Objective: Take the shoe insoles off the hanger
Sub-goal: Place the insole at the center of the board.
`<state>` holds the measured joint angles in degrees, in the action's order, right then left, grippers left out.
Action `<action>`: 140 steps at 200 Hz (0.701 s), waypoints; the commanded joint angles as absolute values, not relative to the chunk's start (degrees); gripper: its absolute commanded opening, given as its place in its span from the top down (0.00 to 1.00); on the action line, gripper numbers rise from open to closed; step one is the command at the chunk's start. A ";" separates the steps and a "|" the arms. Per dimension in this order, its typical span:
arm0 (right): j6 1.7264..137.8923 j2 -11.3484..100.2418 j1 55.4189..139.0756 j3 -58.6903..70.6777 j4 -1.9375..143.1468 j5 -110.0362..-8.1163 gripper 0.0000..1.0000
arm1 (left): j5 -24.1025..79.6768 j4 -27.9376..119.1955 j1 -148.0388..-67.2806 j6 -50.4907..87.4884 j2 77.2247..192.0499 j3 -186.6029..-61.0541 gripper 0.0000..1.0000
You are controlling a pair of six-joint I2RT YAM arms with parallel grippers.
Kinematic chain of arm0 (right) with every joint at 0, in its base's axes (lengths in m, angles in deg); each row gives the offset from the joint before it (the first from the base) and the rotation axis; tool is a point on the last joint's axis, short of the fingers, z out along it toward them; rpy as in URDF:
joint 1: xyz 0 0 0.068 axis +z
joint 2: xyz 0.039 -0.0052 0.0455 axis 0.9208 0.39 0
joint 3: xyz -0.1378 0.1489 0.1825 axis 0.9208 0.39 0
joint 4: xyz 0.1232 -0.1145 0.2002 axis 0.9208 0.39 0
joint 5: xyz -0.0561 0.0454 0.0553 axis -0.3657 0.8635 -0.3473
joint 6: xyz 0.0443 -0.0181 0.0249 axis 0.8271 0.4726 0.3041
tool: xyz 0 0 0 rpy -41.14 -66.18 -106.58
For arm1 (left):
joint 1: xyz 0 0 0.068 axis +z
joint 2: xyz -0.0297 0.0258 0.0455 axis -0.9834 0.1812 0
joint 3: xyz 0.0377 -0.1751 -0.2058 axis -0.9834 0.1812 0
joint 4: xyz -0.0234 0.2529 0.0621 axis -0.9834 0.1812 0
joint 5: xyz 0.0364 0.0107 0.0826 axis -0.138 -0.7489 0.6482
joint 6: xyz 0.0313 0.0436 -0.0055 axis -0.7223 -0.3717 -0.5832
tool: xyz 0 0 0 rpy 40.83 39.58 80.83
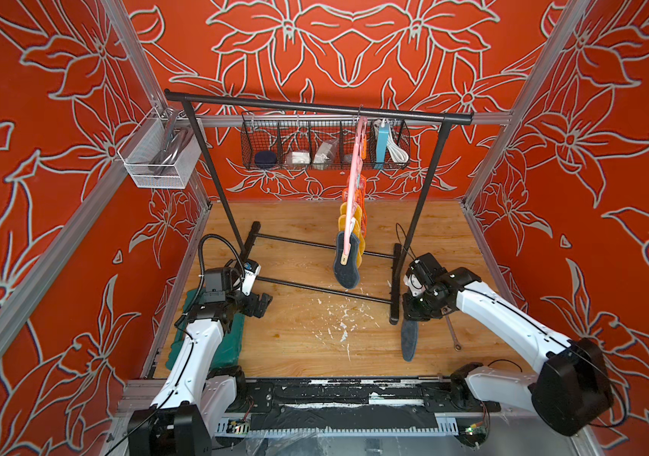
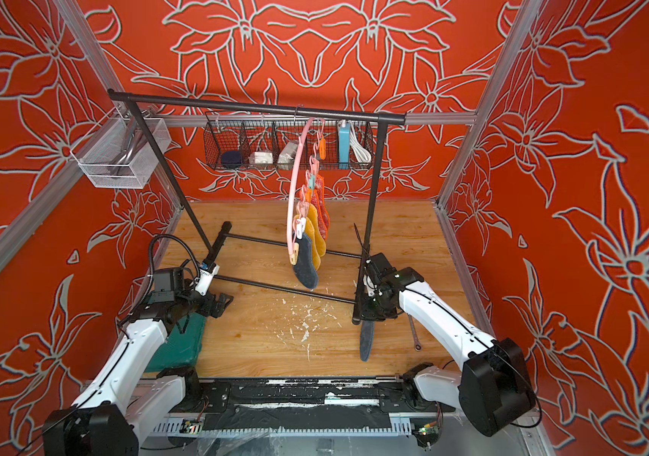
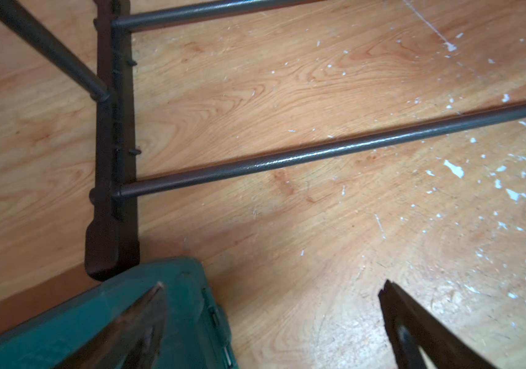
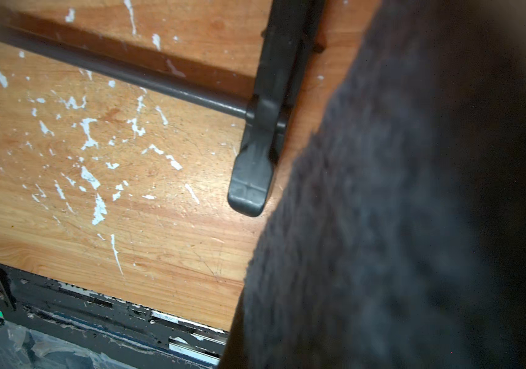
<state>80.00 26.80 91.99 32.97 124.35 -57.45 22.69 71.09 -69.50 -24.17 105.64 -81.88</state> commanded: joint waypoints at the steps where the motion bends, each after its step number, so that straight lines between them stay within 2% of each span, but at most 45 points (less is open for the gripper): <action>1: 78.78 27.57 89.44 33.36 125.39 -59.91 1.00 | 24.36 69.14 -68.29 -22.35 106.88 -82.36 0.02; 57: 73.92 35.46 84.21 32.96 121.40 -59.12 1.00 | 27.83 64.75 -67.05 -25.58 106.36 -78.28 0.02; 88: 70.14 41.95 83.41 30.54 122.29 -60.57 1.00 | 25.66 61.33 -63.75 -27.14 106.72 -73.84 0.02; 100: 69.22 44.14 83.11 29.35 123.08 -61.17 0.94 | 24.09 61.39 -62.26 -26.92 105.66 -73.60 0.02; 115: 68.86 46.49 82.80 28.35 123.75 -63.34 0.83 | 22.61 61.83 -61.61 -27.31 104.29 -73.12 0.02; 132: 69.04 48.04 82.66 27.34 124.72 -66.34 0.76 | 22.30 61.94 -61.62 -27.53 102.88 -72.62 0.02; 140: 69.12 48.15 82.52 27.20 124.87 -67.01 0.69 | 22.04 62.06 -61.60 -27.68 102.18 -72.28 0.02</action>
<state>70.21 47.07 83.14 28.86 122.76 -62.12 24.25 61.86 -61.89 -26.88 104.27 -73.16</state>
